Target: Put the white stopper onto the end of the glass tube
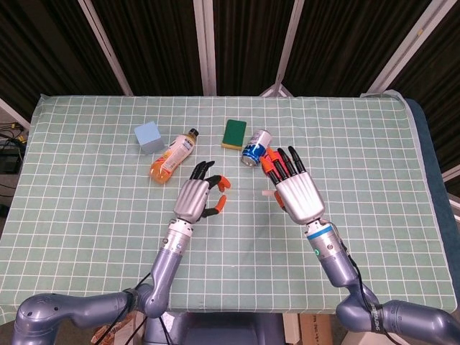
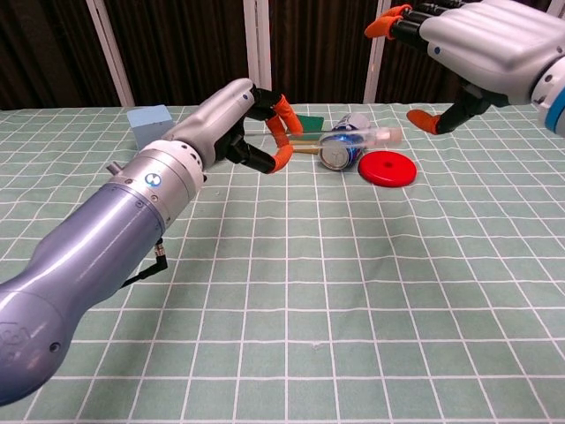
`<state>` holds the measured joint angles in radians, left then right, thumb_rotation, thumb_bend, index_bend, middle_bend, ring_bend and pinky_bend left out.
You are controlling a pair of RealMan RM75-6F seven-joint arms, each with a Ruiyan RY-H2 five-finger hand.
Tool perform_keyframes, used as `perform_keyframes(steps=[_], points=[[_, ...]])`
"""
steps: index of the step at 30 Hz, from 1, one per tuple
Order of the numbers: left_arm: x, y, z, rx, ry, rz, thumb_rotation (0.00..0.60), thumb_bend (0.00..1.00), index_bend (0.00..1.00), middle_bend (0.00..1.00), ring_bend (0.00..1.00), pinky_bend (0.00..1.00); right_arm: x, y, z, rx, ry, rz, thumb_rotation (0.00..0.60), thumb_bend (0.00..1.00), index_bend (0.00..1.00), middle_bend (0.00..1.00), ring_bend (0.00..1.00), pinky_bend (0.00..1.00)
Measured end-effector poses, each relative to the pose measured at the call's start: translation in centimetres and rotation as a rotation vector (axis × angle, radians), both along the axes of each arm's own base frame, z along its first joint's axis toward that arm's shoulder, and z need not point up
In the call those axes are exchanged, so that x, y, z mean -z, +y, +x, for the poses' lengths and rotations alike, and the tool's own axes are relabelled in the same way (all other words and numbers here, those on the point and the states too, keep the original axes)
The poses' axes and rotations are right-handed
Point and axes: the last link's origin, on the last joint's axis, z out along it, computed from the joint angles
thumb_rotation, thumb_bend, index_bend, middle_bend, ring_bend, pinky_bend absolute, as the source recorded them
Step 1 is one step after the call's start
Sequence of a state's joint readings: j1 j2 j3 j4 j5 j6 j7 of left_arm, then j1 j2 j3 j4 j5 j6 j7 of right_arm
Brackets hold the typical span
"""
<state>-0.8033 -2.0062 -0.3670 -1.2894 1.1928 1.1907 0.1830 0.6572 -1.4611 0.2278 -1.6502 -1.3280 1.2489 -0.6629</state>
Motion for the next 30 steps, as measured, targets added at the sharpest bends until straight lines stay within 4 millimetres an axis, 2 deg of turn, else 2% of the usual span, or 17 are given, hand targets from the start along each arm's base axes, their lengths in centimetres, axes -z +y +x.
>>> perform_keyframes(steps=[7,15,30], points=[[0.2,-0.2,-1.7,0.004,0.062,-0.009,0.6,0.71,0.48,0.52,0.09,0.0,-0.8,-0.3,-1.1,0.027,-0.008,-0.026,0.6,0.44,0.0,0.0,0.0,0.0],[1.2,-1.0,-4.1,-0.007,0.132,-0.035,0.6,0.71,0.48,0.52,0.1,0.0,-1.7,-0.4,-1.3,0.027,-0.032,-0.043,0.6,0.44,0.0,0.0,0.0,0.0],[3.3,-2.3,-5.5,-0.016,0.232,-0.079,0.6,0.7,0.48,0.52,0.1,0.0,-2.5,-0.4,-2.0,0.047,-0.056,-0.053,0.6,0.44,0.0,0.0,0.0,0.0]])
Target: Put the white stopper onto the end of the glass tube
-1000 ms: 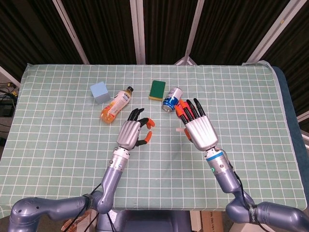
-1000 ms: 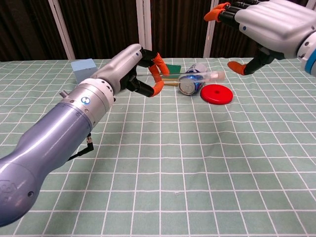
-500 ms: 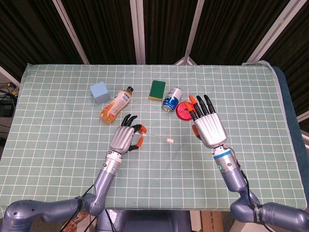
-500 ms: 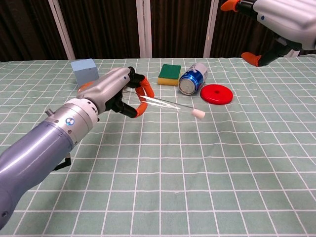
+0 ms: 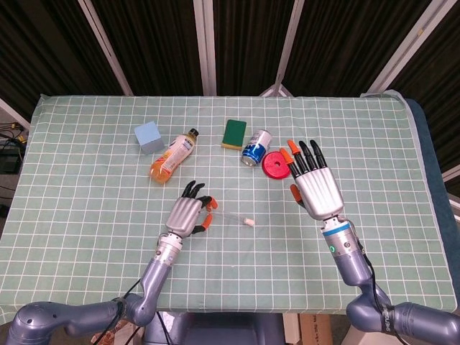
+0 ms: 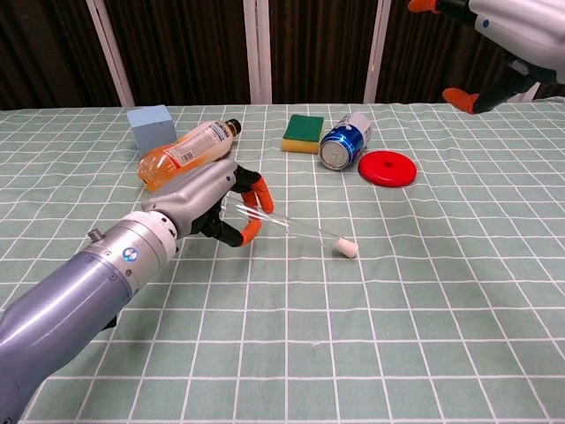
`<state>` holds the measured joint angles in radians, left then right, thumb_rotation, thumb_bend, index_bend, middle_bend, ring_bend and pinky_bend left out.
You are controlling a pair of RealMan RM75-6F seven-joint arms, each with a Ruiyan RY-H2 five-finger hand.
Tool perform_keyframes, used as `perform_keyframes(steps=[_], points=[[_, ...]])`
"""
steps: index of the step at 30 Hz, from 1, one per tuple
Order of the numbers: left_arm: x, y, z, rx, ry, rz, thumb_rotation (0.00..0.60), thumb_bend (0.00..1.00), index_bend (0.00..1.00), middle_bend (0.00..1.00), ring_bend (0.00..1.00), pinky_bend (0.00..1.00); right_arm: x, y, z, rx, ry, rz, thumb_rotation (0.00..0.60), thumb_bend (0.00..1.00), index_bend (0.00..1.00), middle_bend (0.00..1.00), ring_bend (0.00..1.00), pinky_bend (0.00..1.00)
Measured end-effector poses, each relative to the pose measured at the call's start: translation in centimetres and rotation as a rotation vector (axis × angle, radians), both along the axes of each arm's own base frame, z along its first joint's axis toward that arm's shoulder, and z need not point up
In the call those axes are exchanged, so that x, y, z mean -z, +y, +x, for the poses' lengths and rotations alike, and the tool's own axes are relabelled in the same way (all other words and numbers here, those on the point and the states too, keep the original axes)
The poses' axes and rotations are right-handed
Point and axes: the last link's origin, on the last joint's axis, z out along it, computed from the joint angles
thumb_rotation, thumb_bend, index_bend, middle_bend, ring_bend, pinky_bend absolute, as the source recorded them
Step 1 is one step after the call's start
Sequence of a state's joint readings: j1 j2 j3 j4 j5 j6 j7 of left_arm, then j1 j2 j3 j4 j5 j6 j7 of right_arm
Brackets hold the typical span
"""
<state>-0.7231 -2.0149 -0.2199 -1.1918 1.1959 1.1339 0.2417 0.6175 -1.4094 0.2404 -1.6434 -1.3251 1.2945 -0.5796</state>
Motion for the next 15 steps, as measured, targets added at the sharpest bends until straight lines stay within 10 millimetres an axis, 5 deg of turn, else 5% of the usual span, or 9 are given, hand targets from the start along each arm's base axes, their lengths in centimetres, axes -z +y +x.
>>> perform_keyframes(steps=[8,12,15], points=[[0.47,-0.37,-0.38,-0.034,0.077,-0.021,0.6,0.68,0.47,0.51,0.1,0.0,-0.4,-0.04,-0.14,0.007,-0.016,-0.001,0.6,0.44,0.0,0.0,0.0,0.0],[0.19,-0.59,-0.53,-0.044,0.093,-0.032,0.6,0.53,0.43,0.48,0.1,0.0,-0.48,0.05,-0.28,0.012,-0.022,0.001,0.6,0.44,0.0,0.0,0.0,0.0],[-0.15,-0.71,-0.81,-0.046,0.111,-0.035,0.6,0.32,0.39,0.43,0.09,0.0,-0.57,0.14,-0.39,0.015,-0.025,0.001,0.6,0.44,0.0,0.0,0.0,0.0]])
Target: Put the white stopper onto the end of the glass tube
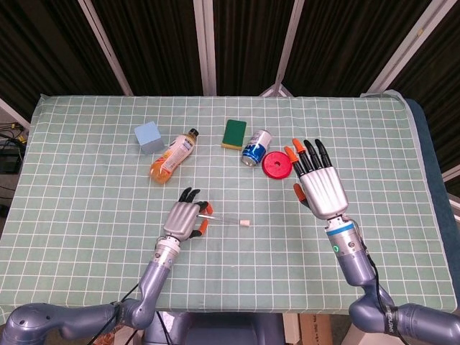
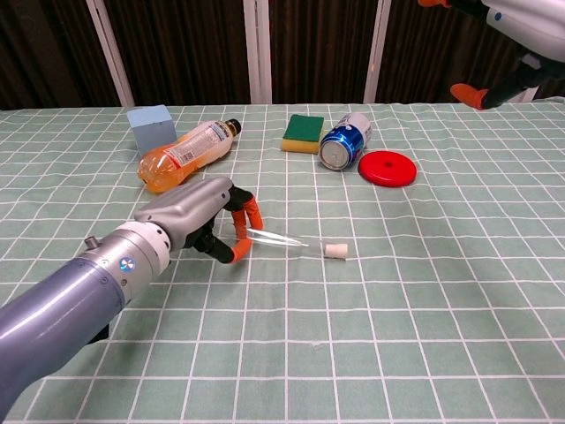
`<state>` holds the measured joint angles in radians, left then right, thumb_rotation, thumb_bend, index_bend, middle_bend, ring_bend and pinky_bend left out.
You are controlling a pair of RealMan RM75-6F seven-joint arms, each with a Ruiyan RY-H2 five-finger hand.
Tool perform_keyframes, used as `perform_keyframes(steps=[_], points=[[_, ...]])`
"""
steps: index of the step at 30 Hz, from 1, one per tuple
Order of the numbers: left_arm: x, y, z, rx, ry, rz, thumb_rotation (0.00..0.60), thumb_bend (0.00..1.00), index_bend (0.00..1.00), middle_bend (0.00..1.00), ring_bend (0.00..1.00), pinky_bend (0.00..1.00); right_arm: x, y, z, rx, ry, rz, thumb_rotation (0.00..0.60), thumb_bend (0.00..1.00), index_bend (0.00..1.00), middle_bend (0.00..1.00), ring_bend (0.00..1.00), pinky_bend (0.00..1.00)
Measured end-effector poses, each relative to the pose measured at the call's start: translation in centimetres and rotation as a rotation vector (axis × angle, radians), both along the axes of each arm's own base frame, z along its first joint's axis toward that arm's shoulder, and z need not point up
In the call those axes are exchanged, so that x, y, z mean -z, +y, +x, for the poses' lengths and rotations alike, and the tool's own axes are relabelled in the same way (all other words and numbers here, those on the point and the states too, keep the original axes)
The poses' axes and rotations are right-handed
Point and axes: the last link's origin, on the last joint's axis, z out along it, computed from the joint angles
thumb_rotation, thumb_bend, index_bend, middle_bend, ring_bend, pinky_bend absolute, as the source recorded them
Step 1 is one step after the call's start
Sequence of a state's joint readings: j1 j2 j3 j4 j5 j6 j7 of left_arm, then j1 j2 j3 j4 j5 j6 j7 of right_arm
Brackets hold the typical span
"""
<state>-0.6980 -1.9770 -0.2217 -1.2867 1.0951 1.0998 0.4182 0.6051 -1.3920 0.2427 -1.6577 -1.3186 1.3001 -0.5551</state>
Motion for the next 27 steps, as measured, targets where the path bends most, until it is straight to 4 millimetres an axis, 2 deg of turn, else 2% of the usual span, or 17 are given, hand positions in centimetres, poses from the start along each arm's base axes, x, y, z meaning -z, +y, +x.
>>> perform_keyframes(steps=[2,5,10,15,22,27], points=[[-0.2,-0.1,-0.3,-0.003,0.016,-0.005,0.6,0.24,0.36,0.39,0.08,0.0,-0.1,0.0,0.0,0.0,-0.002,-0.001,0.6,0.44,0.0,0.0,0.0,0.0],[-0.7,-0.3,-0.5,-0.014,0.032,-0.015,0.6,0.2,0.32,0.32,0.06,0.0,-0.4,0.1,0.0,0.002,-0.007,-0.004,0.6,0.44,0.0,0.0,0.0,0.0],[-1.6,-0.5,-0.5,-0.025,0.023,-0.026,0.6,0.2,0.21,0.23,0.02,0.0,-1.1,0.2,-0.2,0.014,-0.014,-0.008,0.6,0.44,0.0,0.0,0.0,0.0],[-3.2,-0.4,-0.2,-0.026,-0.009,-0.006,0.6,0.2,0.19,0.18,0.01,0.0,-2.1,0.5,-1.0,0.04,-0.037,-0.017,0.6,0.43,0.0,0.0,0.0,0.0],[-7.3,0.1,-0.6,-0.011,-0.072,0.074,0.6,0.2,0.19,0.16,0.0,0.0,-4.1,2.3,-4.5,0.162,-0.121,-0.016,0.6,0.32,0.0,0.0,0.0,0.0],[-11.3,-0.1,-2.2,0.027,-0.067,0.153,0.6,0.18,0.17,0.14,0.0,0.0,-5.7,4.3,-7.6,0.267,-0.195,-0.009,0.6,0.31,0.0,0.0,0.0,0.0]])
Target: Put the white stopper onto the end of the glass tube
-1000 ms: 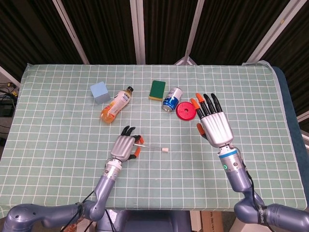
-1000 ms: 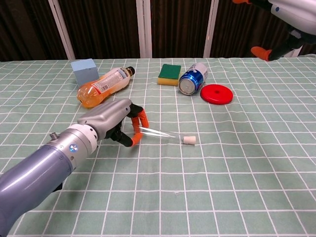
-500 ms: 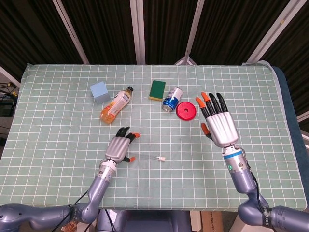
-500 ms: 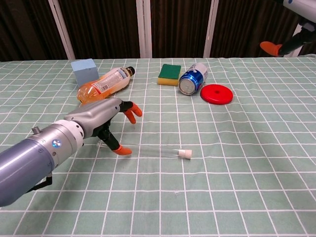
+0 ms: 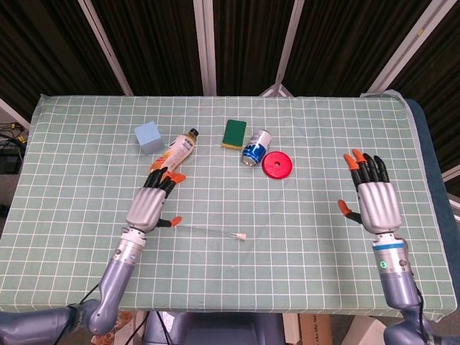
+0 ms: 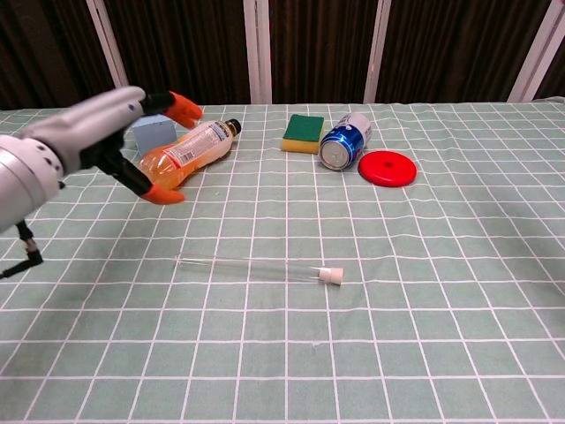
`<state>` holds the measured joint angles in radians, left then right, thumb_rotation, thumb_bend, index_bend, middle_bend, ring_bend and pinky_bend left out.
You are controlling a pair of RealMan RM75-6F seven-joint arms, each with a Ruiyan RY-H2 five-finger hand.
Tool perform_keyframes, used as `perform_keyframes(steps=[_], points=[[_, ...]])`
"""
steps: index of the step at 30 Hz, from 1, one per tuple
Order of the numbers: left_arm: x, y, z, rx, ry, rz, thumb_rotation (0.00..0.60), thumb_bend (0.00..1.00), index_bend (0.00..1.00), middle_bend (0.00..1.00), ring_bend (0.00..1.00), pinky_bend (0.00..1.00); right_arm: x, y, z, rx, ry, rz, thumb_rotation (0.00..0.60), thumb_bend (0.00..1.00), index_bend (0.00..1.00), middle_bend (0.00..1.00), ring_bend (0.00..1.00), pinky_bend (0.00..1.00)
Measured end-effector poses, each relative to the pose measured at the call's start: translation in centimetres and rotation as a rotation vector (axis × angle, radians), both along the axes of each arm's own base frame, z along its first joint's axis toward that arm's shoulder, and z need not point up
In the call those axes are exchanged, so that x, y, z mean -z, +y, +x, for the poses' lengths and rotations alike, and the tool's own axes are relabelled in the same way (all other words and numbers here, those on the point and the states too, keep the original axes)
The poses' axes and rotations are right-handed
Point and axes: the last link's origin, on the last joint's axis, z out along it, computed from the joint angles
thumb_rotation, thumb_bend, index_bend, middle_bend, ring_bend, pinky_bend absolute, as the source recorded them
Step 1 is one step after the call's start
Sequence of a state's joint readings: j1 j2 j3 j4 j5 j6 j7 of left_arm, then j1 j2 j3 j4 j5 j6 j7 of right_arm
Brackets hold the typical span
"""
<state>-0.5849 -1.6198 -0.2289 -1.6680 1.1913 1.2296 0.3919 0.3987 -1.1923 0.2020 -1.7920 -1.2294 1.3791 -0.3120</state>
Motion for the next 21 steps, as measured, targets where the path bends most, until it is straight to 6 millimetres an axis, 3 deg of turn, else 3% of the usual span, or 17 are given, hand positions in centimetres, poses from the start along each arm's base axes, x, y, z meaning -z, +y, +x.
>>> perform_keyframes(steps=[5,10,15,21], points=[[-4.2,-1.4,-3.4,0.008,0.073,0.079,0.6,0.17,0.14,0.11,0.0,0.0,-2.0,3.3,-4.0,0.12,-0.04,-0.004,0.6,0.31,0.0,0.0,0.0,0.0],[-8.5,-4.9,-8.5,-0.033,0.132,0.145,0.6,0.17,0.11,0.08,0.0,0.0,-2.9,6.7,-7.1,0.205,-0.062,-0.002,0.6,0.31,0.0,0.0,0.0,0.0],[-11.1,-8.8,-13.1,-0.129,0.122,0.174,0.6,0.17,0.07,0.05,0.0,0.0,-3.2,9.2,-8.7,0.233,-0.06,-0.005,0.6,0.31,0.0,0.0,0.0,0.0],[-14.2,-12.2,-16.8,-0.165,0.155,0.229,0.6,0.17,0.04,0.04,0.0,0.0,-3.3,11.1,-9.4,0.205,-0.04,-0.018,0.6,0.31,0.0,0.0,0.0,0.0]])
